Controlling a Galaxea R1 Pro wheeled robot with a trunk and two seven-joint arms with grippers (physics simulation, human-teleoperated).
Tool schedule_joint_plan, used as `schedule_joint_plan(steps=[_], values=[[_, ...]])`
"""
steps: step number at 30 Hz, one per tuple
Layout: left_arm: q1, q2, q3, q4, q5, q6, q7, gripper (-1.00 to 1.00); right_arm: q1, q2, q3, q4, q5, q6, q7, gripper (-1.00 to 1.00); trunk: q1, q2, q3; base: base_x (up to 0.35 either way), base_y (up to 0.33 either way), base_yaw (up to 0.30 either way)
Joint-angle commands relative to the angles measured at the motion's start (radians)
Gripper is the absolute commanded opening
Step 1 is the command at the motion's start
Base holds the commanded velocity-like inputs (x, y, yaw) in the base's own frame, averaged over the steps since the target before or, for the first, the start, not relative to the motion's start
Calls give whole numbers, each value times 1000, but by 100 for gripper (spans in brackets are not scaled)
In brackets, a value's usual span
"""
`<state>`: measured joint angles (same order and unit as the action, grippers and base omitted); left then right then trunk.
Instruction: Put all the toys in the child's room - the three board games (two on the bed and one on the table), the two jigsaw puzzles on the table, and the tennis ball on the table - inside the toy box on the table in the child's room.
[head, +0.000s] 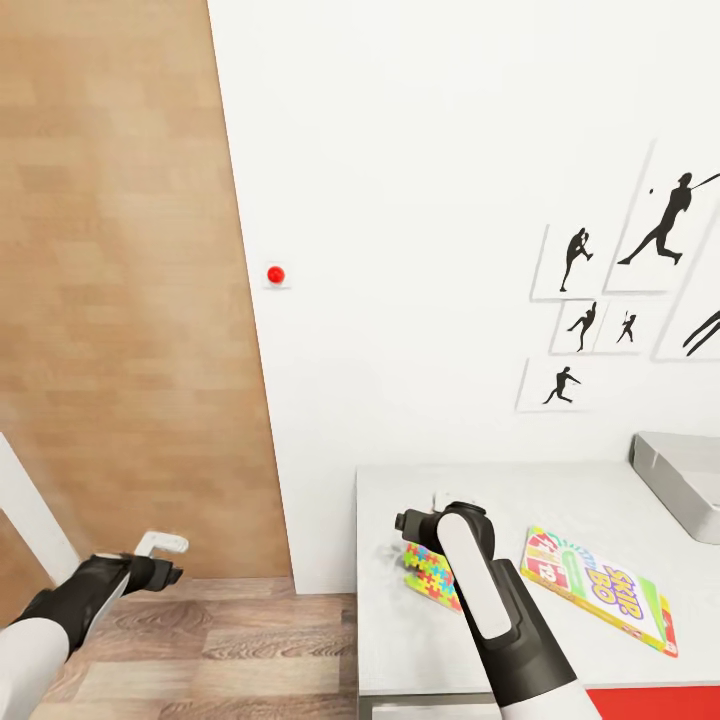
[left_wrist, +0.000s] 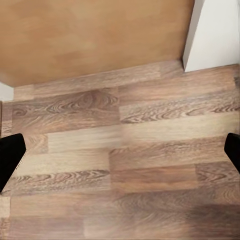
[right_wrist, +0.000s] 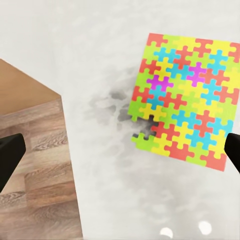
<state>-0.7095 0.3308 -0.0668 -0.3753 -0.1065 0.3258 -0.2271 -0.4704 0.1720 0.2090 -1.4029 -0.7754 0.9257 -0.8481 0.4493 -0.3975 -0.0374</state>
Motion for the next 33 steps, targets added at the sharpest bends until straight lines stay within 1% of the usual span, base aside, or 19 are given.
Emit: schedule_joint_plan(steps=[1, 5, 8, 14, 27, 33], values=[[-1, 1, -19, 13, -10, -15, -4, 100, -2, 0, 0, 0, -9, 3, -10, 100, 1, -2, -2, 0, 0, 0], [-1, 1, -54, 33, -10, -45, -3, 100, -1, 0, 0, 1, -10, 1, -9, 100, 1, -2, -2, 0, 0, 0], [-1, 1, -66, 42, -9, -84, -3, 100, -1, 0, 0, -2, -10, 0, -9, 100, 1, -2, -2, 0, 0, 0], [-1, 1, -71, 56, -10, -108, -6, 100, -1, 0, 0, -15, -10, 0, -8, 100, 1, -2, -2, 0, 0, 0], [-1, 1, -71, 56, -10, -109, -8, 100, -1, 1, 3, -18, -10, 0, -9, 100, 1, -2, -3, 0, 0, 0], [-1, 1, -71, 55, -10, -109, -8, 100, -1, 1, 1, -18, -10, 0, -9, 100, 1, -2, -8, 2, 1, -42]])
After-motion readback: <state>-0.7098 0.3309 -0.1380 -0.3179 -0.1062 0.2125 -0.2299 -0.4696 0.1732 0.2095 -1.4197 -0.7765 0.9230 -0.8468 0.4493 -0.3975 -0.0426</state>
